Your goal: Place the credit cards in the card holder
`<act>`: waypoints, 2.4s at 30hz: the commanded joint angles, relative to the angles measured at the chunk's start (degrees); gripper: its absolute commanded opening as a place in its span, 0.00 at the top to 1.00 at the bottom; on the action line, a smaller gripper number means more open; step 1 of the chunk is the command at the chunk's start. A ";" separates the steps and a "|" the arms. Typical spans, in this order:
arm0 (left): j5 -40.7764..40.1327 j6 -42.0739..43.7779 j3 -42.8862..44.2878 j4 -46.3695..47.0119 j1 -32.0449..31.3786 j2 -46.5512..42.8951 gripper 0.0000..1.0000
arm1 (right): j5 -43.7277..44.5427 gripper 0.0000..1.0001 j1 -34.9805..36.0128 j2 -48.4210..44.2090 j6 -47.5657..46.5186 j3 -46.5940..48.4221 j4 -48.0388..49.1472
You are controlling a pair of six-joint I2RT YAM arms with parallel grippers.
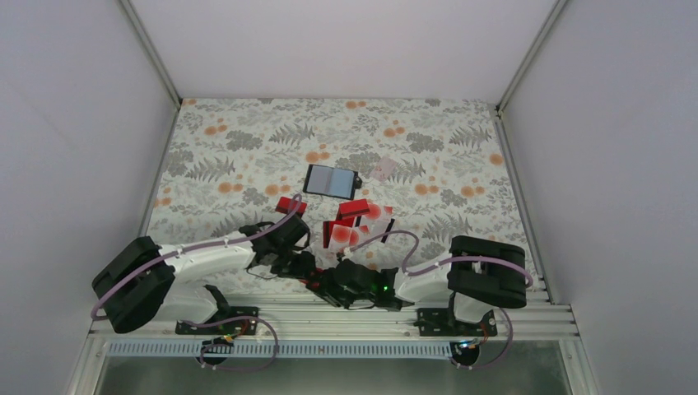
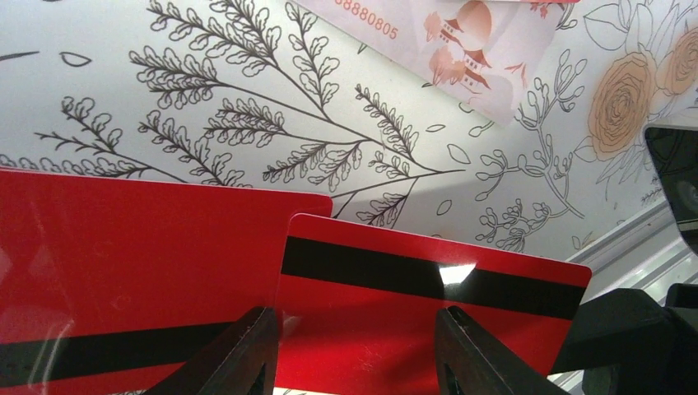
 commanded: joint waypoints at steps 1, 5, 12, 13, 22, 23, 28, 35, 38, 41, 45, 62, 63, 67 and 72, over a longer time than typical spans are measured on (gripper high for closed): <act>3.61 1.14 -1.84 -0.81 -1.10 2.74 0.51 | 6.75 0.67 -0.18 -1.45 1.75 0.05 0.52; 3.73 1.46 -1.84 -0.56 -1.10 3.28 0.51 | 7.83 0.70 -0.20 -1.57 2.34 0.01 -0.34; 4.08 1.66 -2.07 -0.07 -1.05 3.83 0.51 | 9.55 0.74 -0.29 -2.18 3.01 -0.30 -1.55; 4.11 1.66 -2.15 0.01 -1.09 3.81 0.51 | 10.01 0.75 -0.26 -2.26 3.04 -0.45 -1.69; 4.52 2.06 -2.21 0.11 -1.09 4.25 0.52 | 12.98 0.77 -1.05 -3.86 2.54 -2.02 -0.99; 4.51 2.07 -2.12 0.07 -1.05 4.29 0.52 | 13.19 0.77 -1.24 -3.89 2.45 -1.99 -0.98; 4.61 2.29 -1.81 -0.27 -1.09 4.41 0.52 | 13.51 0.80 -1.33 -3.68 1.87 -1.64 -1.02; 4.92 2.68 -1.43 -0.56 -1.09 4.76 0.53 | 16.12 0.80 -1.40 -4.57 2.39 -1.80 -2.58; 5.12 2.82 -1.32 -0.55 -1.05 5.03 0.53 | 17.34 0.80 -1.34 -5.15 2.68 -1.93 -3.40; 5.20 2.92 -1.24 -0.63 -1.05 5.22 0.53 | 18.06 0.80 -1.39 -5.14 2.82 -2.19 -3.29; 5.48 3.05 -1.22 -0.49 -1.04 5.41 0.53 | 18.92 0.80 -3.37 -5.04 2.75 -2.49 -2.37; 6.15 3.45 -0.62 0.15 -1.06 6.49 0.54 | 18.34 0.97 -4.57 -6.07 -1.57 -0.93 -6.02; 6.15 3.38 -0.55 0.06 -1.06 6.26 0.54 | 18.37 0.97 -4.59 -6.35 -1.64 -1.01 -6.70; 5.58 3.50 0.68 -1.45 -1.07 4.11 0.54 | 18.58 0.97 -4.69 -8.02 -3.15 -1.72 -7.35; 4.06 4.67 4.83 -5.62 -0.97 -0.88 0.42 | 17.08 0.97 -5.64 -11.08 -6.71 -4.40 -5.29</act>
